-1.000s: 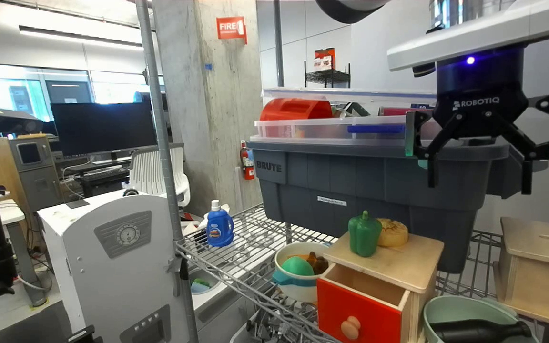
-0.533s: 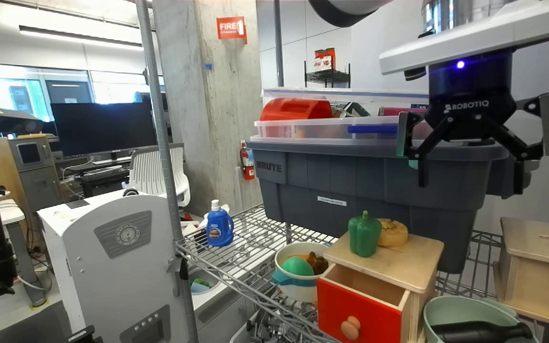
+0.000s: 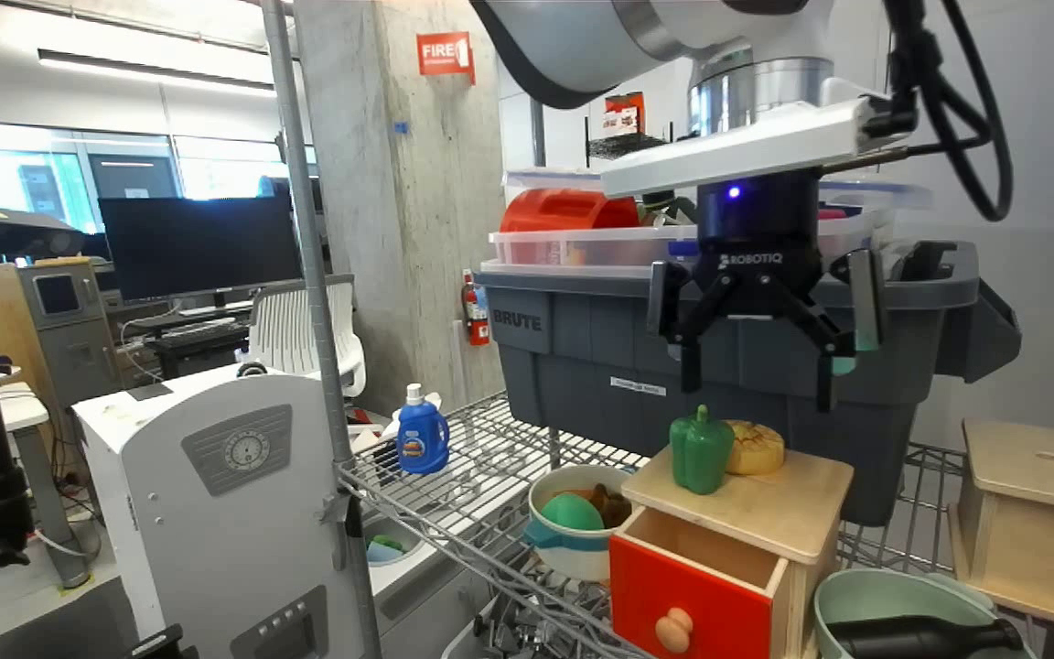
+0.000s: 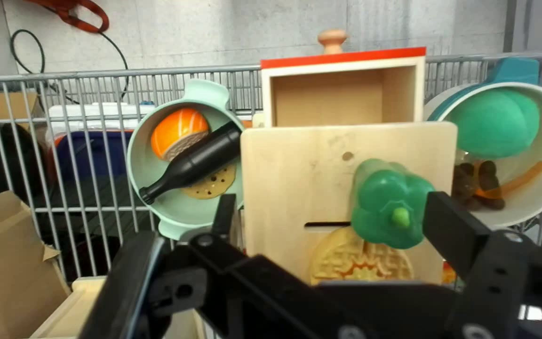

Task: Pick up the bottle and put it in the bowl

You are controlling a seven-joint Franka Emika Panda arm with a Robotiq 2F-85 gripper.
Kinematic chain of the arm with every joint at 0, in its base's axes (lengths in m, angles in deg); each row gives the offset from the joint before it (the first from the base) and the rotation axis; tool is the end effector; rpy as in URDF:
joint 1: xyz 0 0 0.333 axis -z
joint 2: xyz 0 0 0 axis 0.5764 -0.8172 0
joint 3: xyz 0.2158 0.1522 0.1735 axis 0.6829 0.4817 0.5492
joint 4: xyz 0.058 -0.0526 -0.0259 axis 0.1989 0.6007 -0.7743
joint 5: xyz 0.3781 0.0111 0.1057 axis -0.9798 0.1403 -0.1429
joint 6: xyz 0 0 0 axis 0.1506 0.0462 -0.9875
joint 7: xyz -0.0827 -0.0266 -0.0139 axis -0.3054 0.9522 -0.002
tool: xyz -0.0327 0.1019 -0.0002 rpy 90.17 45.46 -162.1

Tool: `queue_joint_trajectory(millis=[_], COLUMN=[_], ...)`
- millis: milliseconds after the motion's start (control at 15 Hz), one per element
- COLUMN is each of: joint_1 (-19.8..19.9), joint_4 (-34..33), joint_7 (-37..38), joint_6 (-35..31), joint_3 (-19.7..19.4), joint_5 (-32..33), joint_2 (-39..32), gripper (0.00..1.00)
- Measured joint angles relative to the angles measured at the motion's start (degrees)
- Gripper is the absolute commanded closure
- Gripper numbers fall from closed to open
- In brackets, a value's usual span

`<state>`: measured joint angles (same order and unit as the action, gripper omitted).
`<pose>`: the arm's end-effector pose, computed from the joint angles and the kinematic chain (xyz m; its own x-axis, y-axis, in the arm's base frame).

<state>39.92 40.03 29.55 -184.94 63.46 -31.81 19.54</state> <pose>0.6932 -0.1058 0.2754 0.9972 -0.0023 -0.0753 0.0037 -0.9968 0.0796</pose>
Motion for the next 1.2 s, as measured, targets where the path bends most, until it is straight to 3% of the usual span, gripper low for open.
queue_joint_trajectory(millis=[733, 1200], joint_1=[-4.3, -9.16], joint_4=[13.06, 27.2], joint_7=[4.94, 15.51], joint_6=[-0.51, -5.18], joint_3=[0.49, 0.97], joint_5=[0.59, 5.89], joint_2=[9.72, 18.85], gripper=[0.0, 0.0])
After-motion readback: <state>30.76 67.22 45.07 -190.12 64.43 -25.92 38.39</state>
